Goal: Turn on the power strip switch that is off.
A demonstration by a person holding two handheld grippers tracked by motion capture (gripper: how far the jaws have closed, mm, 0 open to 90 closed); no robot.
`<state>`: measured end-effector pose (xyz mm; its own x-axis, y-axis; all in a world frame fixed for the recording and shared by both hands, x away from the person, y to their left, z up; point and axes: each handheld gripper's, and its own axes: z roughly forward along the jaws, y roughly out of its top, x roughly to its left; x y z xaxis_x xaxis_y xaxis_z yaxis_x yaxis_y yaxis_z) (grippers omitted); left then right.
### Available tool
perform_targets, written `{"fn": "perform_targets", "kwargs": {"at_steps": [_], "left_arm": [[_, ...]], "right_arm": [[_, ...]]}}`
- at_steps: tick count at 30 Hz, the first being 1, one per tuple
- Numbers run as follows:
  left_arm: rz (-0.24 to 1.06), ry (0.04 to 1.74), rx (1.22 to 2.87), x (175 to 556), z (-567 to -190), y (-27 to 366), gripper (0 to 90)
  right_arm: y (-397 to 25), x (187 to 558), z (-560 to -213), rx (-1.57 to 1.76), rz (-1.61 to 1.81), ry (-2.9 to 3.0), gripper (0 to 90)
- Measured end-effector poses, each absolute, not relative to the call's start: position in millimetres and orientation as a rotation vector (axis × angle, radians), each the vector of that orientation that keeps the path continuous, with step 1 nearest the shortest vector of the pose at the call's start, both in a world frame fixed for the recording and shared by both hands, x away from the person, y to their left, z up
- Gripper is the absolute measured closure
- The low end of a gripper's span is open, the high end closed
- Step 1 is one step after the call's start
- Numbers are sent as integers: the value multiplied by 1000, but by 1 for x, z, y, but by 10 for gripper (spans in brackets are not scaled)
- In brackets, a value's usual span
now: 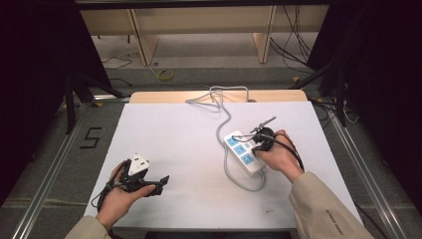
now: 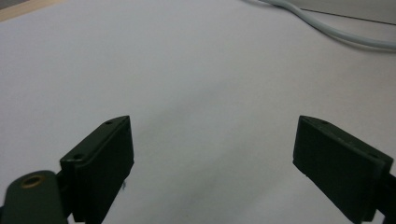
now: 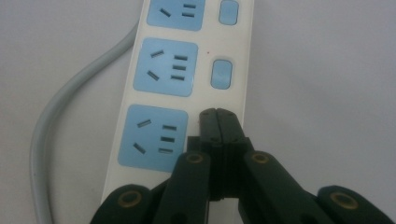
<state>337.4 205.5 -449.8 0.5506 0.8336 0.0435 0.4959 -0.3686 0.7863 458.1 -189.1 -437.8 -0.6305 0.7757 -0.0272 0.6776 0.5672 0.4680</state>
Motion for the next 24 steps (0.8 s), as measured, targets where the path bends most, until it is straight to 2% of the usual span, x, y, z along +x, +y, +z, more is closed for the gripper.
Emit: {"fn": "perform_targets", "kwargs": {"at_steps": [24], "left_arm": [[570, 1067, 2040, 338, -450, 205, 122]], "right_arm": [[-190, 458, -439, 1213, 634, 2566, 900]]}}
